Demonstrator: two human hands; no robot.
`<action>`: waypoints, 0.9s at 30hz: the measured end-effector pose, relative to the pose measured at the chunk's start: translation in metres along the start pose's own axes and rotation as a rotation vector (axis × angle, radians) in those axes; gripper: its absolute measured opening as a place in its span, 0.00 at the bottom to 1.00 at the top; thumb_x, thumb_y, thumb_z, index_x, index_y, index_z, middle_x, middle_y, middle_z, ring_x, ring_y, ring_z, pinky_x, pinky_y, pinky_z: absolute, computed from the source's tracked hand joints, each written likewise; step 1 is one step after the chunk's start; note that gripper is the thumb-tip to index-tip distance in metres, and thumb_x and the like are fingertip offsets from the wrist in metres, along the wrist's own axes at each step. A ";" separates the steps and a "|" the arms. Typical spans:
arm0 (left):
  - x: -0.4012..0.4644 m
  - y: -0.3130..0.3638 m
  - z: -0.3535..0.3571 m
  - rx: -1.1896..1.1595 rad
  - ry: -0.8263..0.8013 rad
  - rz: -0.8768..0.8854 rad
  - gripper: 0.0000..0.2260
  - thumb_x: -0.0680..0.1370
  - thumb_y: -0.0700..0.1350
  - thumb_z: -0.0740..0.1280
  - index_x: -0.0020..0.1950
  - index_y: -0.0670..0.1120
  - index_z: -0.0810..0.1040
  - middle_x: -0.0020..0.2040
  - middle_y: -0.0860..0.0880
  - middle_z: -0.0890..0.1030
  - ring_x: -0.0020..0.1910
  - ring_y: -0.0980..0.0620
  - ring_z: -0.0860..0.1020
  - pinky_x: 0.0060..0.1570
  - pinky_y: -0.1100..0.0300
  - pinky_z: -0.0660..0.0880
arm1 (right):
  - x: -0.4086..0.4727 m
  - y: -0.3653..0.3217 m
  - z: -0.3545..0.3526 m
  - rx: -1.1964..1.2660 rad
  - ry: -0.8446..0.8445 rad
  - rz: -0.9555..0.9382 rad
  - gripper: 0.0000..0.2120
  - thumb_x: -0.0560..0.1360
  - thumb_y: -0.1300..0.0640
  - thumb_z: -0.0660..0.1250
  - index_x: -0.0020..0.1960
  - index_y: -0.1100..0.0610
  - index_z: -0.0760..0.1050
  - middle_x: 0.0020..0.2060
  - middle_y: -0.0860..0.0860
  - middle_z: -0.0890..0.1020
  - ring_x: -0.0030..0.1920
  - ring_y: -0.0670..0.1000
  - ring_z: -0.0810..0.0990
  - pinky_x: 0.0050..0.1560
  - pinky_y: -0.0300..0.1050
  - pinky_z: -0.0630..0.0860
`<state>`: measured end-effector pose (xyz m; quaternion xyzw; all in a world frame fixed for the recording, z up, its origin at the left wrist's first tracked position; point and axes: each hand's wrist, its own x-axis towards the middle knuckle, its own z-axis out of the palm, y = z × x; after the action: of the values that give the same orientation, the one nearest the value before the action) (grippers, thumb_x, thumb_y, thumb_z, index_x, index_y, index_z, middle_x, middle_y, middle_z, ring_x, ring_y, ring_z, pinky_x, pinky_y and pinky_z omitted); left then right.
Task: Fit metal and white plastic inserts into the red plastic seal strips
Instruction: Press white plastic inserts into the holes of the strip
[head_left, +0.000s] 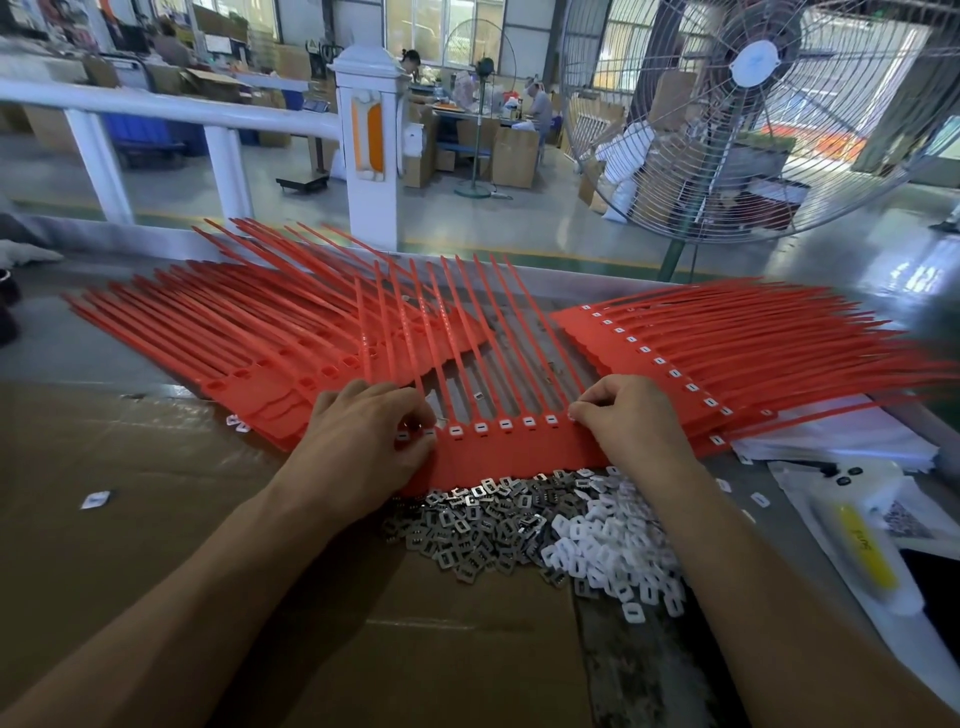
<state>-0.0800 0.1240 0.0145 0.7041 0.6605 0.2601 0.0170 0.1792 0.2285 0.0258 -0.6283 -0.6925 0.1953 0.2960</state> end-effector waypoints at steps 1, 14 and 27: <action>0.000 0.000 0.000 0.001 0.000 0.000 0.10 0.79 0.59 0.66 0.58 0.60 0.78 0.58 0.61 0.77 0.60 0.57 0.69 0.64 0.54 0.61 | -0.002 0.001 -0.002 0.003 -0.006 -0.022 0.03 0.78 0.55 0.73 0.45 0.51 0.85 0.41 0.44 0.84 0.45 0.45 0.81 0.38 0.36 0.70; 0.000 0.000 0.001 0.004 0.009 -0.001 0.09 0.79 0.59 0.66 0.58 0.60 0.78 0.57 0.62 0.76 0.60 0.57 0.70 0.64 0.53 0.61 | -0.022 -0.009 -0.010 -0.606 -0.075 -0.359 0.16 0.81 0.60 0.60 0.61 0.50 0.84 0.47 0.50 0.75 0.50 0.55 0.79 0.47 0.49 0.75; -0.001 0.000 0.001 -0.001 0.024 0.000 0.08 0.80 0.58 0.66 0.57 0.60 0.78 0.56 0.62 0.77 0.59 0.57 0.70 0.65 0.53 0.61 | -0.023 0.008 -0.058 -0.292 -0.262 -0.085 0.08 0.71 0.46 0.80 0.37 0.47 0.84 0.32 0.42 0.83 0.37 0.42 0.81 0.38 0.43 0.72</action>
<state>-0.0793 0.1231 0.0136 0.7010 0.6605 0.2689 0.0092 0.2241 0.2013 0.0605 -0.6040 -0.7719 0.1603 0.1172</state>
